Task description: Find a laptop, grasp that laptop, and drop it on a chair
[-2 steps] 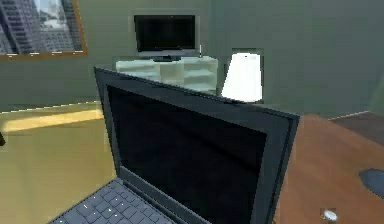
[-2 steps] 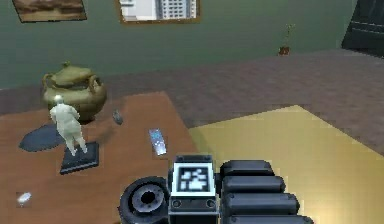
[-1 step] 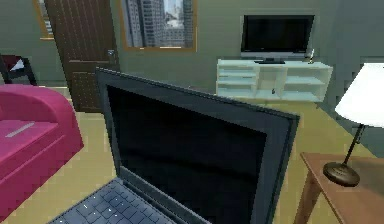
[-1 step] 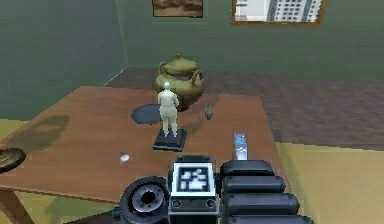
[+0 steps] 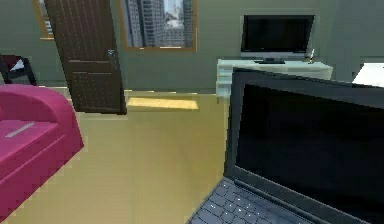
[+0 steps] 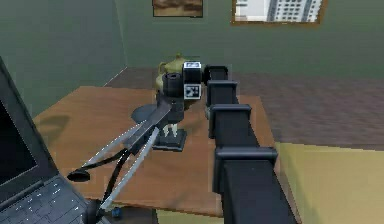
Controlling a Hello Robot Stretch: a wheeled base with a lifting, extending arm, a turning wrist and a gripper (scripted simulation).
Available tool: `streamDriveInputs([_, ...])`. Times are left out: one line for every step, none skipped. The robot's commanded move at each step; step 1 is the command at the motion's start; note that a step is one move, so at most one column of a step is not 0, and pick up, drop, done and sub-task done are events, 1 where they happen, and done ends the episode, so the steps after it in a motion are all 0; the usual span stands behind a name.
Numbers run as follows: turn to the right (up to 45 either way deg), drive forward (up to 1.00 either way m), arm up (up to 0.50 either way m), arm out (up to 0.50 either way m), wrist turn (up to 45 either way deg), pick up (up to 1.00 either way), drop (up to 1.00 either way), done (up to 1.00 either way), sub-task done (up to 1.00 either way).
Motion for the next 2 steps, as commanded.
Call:
streamDriveInputs([0.0, 0.00, 0.00, 0.00, 39.0, 0.00, 0.00, 0.00, 0.00])
streamDriveInputs([0.0, 0.00, -0.32, 0.00, 0.0, 0.00, 0.00, 0.00, 0.00])
